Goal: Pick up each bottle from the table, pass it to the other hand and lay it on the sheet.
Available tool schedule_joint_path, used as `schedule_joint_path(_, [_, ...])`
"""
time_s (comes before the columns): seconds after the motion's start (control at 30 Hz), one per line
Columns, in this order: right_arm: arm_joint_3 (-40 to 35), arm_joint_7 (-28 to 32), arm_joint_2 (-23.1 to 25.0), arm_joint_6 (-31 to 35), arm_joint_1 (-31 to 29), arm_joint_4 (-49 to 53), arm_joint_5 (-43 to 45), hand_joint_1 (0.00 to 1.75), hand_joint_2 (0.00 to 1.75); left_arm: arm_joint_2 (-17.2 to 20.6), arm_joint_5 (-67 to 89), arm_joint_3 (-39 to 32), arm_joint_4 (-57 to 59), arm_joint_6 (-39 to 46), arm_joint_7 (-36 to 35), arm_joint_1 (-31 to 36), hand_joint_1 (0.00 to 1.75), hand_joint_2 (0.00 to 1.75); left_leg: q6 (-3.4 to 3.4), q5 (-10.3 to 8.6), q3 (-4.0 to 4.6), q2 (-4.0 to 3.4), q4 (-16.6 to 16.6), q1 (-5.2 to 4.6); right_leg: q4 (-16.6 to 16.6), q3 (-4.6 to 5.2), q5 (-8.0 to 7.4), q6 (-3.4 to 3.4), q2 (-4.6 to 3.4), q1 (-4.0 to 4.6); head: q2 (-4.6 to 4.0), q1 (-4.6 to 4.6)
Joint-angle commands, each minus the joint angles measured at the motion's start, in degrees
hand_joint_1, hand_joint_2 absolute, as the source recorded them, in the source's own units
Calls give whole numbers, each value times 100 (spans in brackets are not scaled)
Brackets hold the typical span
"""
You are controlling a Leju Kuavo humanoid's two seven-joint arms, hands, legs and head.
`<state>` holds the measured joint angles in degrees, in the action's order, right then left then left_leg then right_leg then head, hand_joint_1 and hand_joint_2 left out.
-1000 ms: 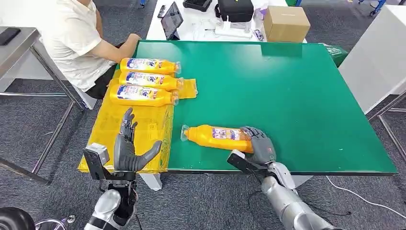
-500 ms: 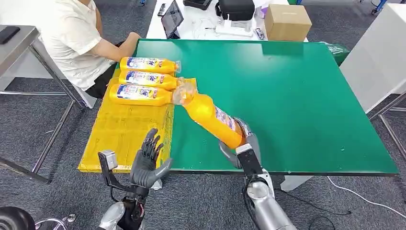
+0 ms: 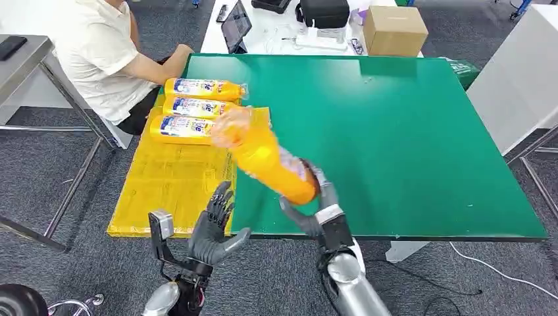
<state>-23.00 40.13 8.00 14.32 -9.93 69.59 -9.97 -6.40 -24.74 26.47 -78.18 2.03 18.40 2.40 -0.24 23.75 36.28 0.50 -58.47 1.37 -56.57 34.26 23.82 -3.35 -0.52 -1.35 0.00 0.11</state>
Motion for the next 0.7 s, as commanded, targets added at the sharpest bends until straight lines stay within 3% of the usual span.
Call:
schedule_joint_path(0.03, [-1246, -13, 83, -349, -268, -805, -206, 175, 175, 37, 254, 335, 402, 82, 190, 385, 0, 175, 6, 4, -19, -5, 5, 2, 7, -19, 3, 12, 0, 5, 0, 4])
schedule_joint_path(0.17, [-1648, -13, 29, -136, -313, -988, -369, 175, 175, -4, 170, 258, 308, 7, 276, 366, 0, 175, 15, 11, -46, -13, 12, 3, 16, -47, 8, 24, 0, 9, 0, 2])
schedule_joint_path(0.23, [-1863, -13, 29, -234, -300, -971, -204, 175, 175, -55, -404, 160, 226, -454, 175, 325, 0, 175, 8, 5, -18, -5, 5, 1, 6, -21, 4, 13, 2, 4, 0, 7])
schedule_joint_path(0.33, [-2192, -13, 54, -143, -317, -1020, -158, 175, 175, -147, -552, 66, 137, -474, 302, 328, 0, 175, 6, 6, -15, -8, 4, 2, 5, -17, 3, 12, -3, 4, 0, 4])
schedule_joint_path(0.7, [-2086, -13, 0, 18, -303, -1195, 10, 175, 175, -200, -738, -82, -610, -530, 612, 111, 0, 175, 9, 6, -19, 6, 4, 3, 7, -23, 9, 13, 14, 6, 0, 2])
